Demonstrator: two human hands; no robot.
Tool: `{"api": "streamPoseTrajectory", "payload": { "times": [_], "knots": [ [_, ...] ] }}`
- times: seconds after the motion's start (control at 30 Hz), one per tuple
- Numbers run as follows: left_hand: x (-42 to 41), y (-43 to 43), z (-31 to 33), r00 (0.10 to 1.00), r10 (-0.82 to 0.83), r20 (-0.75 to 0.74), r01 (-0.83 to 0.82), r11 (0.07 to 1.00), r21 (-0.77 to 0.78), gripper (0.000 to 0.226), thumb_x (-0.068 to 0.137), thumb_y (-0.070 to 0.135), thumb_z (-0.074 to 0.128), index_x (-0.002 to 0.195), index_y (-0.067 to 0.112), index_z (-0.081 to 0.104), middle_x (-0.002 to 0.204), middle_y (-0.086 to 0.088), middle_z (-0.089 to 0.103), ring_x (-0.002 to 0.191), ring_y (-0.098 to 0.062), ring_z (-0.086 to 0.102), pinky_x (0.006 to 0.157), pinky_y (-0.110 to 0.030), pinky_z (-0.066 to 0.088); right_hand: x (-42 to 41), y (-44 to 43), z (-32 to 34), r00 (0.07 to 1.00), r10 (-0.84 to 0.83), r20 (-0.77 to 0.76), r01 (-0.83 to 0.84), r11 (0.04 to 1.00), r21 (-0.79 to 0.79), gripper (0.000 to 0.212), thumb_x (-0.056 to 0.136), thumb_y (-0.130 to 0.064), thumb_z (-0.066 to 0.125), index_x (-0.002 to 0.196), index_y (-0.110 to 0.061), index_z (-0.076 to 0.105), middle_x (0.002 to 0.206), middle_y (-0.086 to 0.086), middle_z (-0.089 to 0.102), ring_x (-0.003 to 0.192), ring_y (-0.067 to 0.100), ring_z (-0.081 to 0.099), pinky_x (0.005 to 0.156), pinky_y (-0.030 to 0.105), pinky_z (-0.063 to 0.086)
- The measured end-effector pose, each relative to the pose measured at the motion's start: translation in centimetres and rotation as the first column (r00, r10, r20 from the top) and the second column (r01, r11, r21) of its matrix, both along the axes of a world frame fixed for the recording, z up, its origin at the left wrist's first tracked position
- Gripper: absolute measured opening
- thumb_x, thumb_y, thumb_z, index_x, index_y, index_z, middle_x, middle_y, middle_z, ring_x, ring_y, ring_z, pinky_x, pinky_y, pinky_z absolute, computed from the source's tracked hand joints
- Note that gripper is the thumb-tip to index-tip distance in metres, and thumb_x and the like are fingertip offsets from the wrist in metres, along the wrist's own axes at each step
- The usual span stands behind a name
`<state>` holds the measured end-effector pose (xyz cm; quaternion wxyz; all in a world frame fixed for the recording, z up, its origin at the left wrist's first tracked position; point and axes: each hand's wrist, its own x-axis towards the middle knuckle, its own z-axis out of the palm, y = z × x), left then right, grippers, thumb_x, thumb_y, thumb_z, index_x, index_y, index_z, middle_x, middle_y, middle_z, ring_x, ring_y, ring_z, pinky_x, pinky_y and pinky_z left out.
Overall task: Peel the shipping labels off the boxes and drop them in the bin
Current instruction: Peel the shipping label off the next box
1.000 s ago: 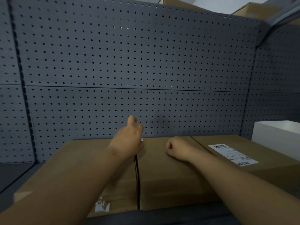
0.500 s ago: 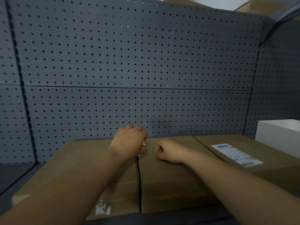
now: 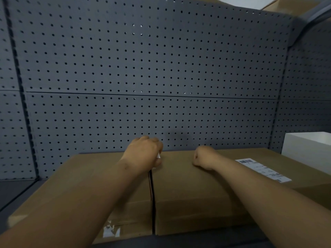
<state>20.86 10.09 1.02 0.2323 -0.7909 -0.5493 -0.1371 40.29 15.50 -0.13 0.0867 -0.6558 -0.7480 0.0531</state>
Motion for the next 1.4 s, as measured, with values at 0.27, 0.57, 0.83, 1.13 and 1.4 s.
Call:
{"api": "streamPoseTrajectory", "payload": {
  "times": [0.27, 0.57, 0.83, 1.13, 1.4],
  "knots": [
    [-0.1, 0.8, -0.4, 0.997, 0.027, 0.076, -0.022, 0.997, -0.075, 0.02, 0.09, 0.018, 0.045, 0.105, 0.012, 0.057, 0.113, -0.004, 0.052, 0.101, -0.022, 0.052, 0.083, -0.028, 0.04, -1.1, 0.0, 0.3, 0.997, 0.076, 0.033, -0.076, 0.997, -0.012, 0.026, 0.091, -0.01, 0.049, 0.066, -0.007, 0.054, 0.068, 0.006, 0.05, 0.066, 0.019, 0.049, 0.058, 0.029, 0.045],
    [-0.1, 1.0, -0.9, 0.993, 0.058, 0.106, -0.045, 0.992, -0.12, 0.026, 0.087, 0.026, 0.052, 0.108, 0.012, 0.056, 0.115, -0.006, 0.043, 0.082, -0.018, 0.044, 0.07, -0.029, 0.044, -2.9, 1.2, 0.0, 0.991, 0.136, -0.016, -0.137, 0.989, -0.049, 0.014, 0.091, -0.012, 0.051, 0.082, -0.008, 0.061, 0.083, 0.011, 0.06, 0.078, 0.023, 0.057, 0.069, 0.03, 0.048],
    [-0.7, 1.6, -1.0, 0.997, 0.048, 0.055, -0.047, 0.998, -0.034, 0.03, 0.084, 0.032, 0.052, 0.111, 0.02, 0.057, 0.111, -0.001, 0.053, 0.101, -0.02, 0.052, 0.082, -0.028, 0.037, -4.7, 1.3, 0.0, 0.974, 0.21, -0.084, -0.216, 0.974, -0.073, 0.017, 0.091, -0.017, 0.054, 0.097, -0.007, 0.066, 0.096, 0.011, 0.064, 0.087, 0.02, 0.057, 0.084, 0.035, 0.05],
    [-1.3, 1.8, -0.4, 0.995, 0.089, -0.049, -0.09, 0.996, -0.018, 0.035, 0.084, 0.038, 0.051, 0.117, 0.026, 0.054, 0.115, 0.001, 0.06, 0.112, -0.022, 0.052, 0.115, -0.039, 0.022, -4.9, -0.7, 0.3, 0.934, 0.346, -0.094, -0.353, 0.932, -0.077, 0.019, 0.091, -0.015, 0.057, 0.105, -0.01, 0.069, 0.107, 0.004, 0.068, 0.092, 0.014, 0.059, 0.086, 0.029, 0.047],
    [-0.7, 1.2, -0.4, 0.995, 0.091, -0.05, -0.089, 0.995, 0.033, 0.035, 0.084, 0.04, 0.051, 0.112, 0.021, 0.045, 0.105, 0.0, 0.063, 0.108, -0.02, 0.052, 0.105, -0.036, 0.024, -4.9, -3.7, -0.1, 0.873, 0.478, -0.093, -0.484, 0.873, -0.054, 0.014, 0.093, -0.018, 0.055, 0.102, -0.018, 0.066, 0.09, -0.01, 0.059, 0.087, 0.009, 0.053, 0.078, 0.024, 0.043]
  ]
}}
